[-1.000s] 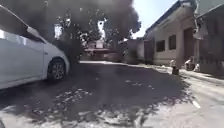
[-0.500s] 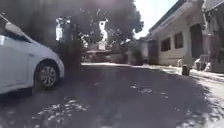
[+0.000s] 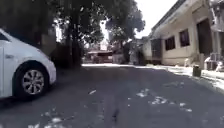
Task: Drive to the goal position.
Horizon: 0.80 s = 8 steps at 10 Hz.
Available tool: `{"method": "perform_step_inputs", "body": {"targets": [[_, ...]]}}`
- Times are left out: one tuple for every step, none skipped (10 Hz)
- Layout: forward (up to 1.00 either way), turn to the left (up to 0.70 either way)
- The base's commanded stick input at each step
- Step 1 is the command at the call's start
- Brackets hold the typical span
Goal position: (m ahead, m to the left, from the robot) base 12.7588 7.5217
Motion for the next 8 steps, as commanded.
{"method": "perform_step_inputs", "body": {"targets": [[1.00, -0.18], [1.00, 0.01], [1.00, 0.01], [1.00, 0.01], [1.00, 0.01], [1.00, 0.01], [1.00, 0.01], [1.00, -0.16]]}}
